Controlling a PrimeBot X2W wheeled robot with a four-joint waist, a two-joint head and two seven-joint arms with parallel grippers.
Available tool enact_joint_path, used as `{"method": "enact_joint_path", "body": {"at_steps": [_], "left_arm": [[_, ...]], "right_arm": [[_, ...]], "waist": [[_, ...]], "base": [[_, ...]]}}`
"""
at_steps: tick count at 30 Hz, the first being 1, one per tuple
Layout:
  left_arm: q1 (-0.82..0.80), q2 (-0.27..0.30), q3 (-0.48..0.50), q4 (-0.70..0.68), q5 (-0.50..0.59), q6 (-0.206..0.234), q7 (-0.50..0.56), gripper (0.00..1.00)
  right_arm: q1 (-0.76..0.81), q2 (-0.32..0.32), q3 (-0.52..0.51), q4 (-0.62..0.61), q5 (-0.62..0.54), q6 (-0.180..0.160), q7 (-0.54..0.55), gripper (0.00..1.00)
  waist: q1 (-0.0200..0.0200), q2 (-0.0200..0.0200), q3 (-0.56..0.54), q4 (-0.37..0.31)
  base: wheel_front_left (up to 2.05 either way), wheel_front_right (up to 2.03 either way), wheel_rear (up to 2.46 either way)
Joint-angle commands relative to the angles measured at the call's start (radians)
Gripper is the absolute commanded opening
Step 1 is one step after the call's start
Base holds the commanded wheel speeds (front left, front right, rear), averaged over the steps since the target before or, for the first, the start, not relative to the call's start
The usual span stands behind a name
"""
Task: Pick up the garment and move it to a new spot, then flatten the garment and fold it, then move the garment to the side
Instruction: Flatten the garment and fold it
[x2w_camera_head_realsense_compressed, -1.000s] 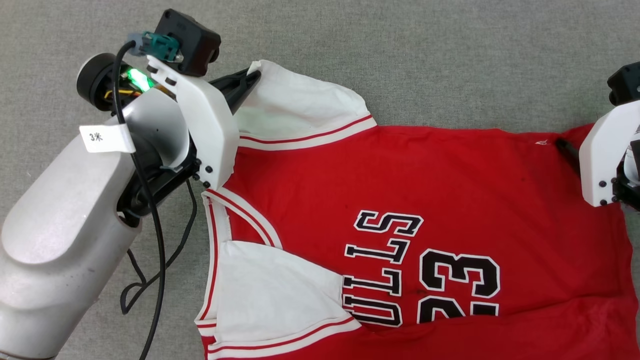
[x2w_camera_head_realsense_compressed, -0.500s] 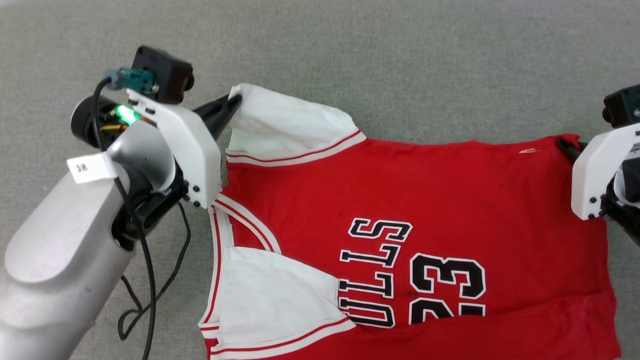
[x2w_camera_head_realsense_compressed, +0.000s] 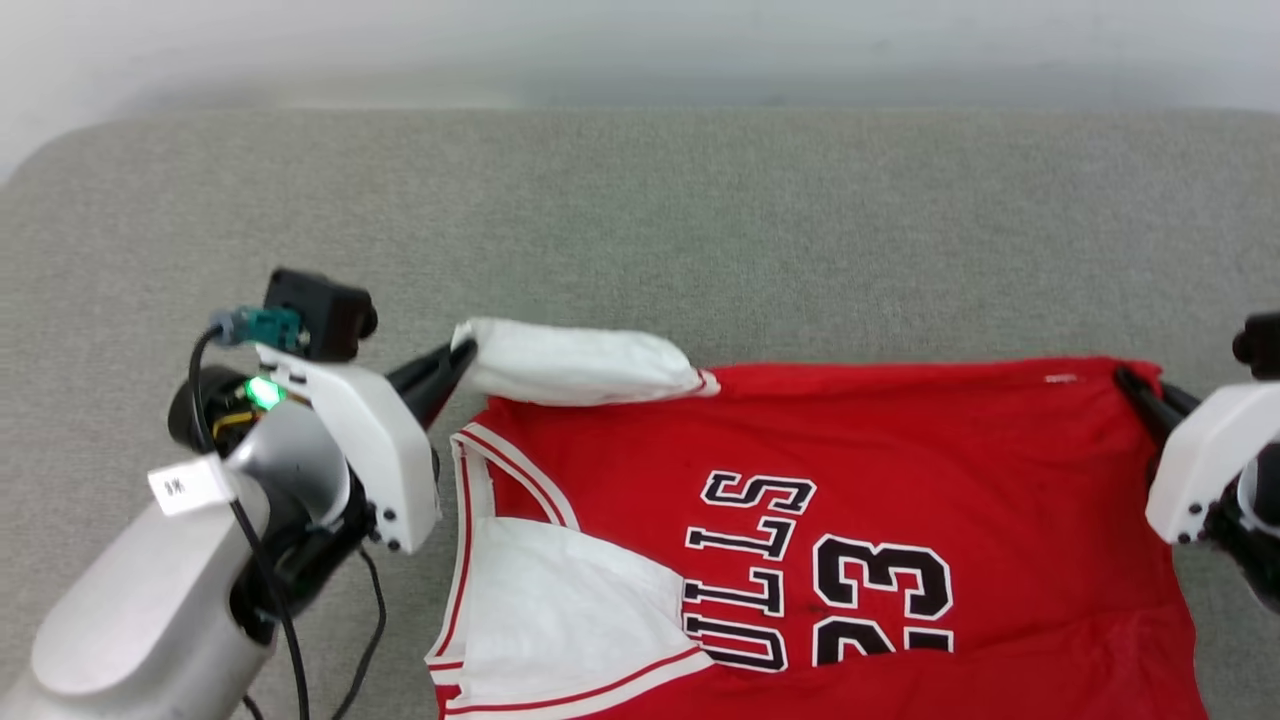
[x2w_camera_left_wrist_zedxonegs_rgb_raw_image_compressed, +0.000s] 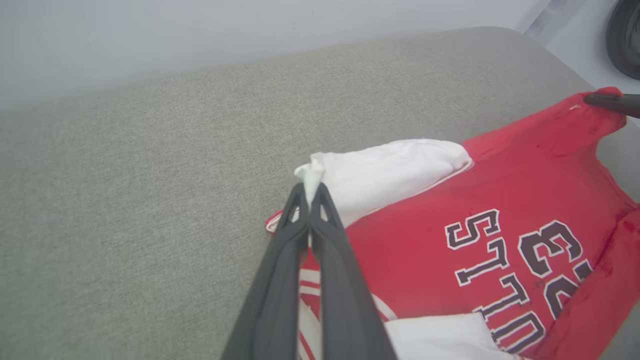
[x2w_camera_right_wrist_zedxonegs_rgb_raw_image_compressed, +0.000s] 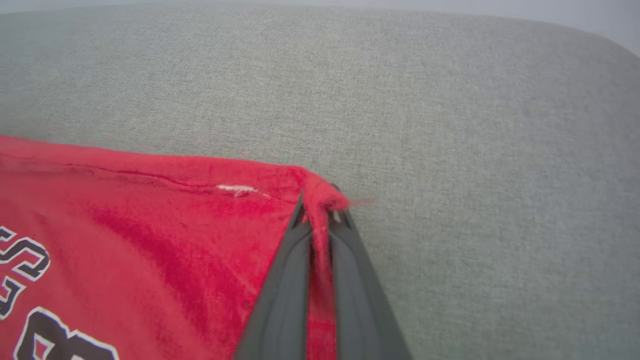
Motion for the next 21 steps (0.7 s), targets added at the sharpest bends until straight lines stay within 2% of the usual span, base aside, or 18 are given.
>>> {"method": "enact_joint_path", "body": {"at_steps": [1,9,21], "left_arm": [[0.026,0.006,0.001,-0.01,-0.005,0.007,-0.008,0.0],[0.172,0.031,-0.009,-0.079,-0.046,0.035,-0.019,0.0],[0.331,0.081,-0.036,-0.14,-0.069,0.069,-0.012,0.0]], "right_arm": [[0.024,-0.009,0.003,-0.007,0.017,-0.001,-0.012,0.0],[0.165,-0.065,0.021,-0.068,0.1,-0.001,-0.062,0.0],[0.334,-0.164,0.097,-0.196,0.204,-0.001,-0.034,0.0]], "waist": [[0.0001,0.0,-0.021,0.013],[0.0001,0.0,-0.063,0.035],[0.0001,0.0,-0.085,0.032]], "base": [[0.0,0.0,0.0],[0.0,0.0,0.0],[0.0,0.0,0.0]]}}
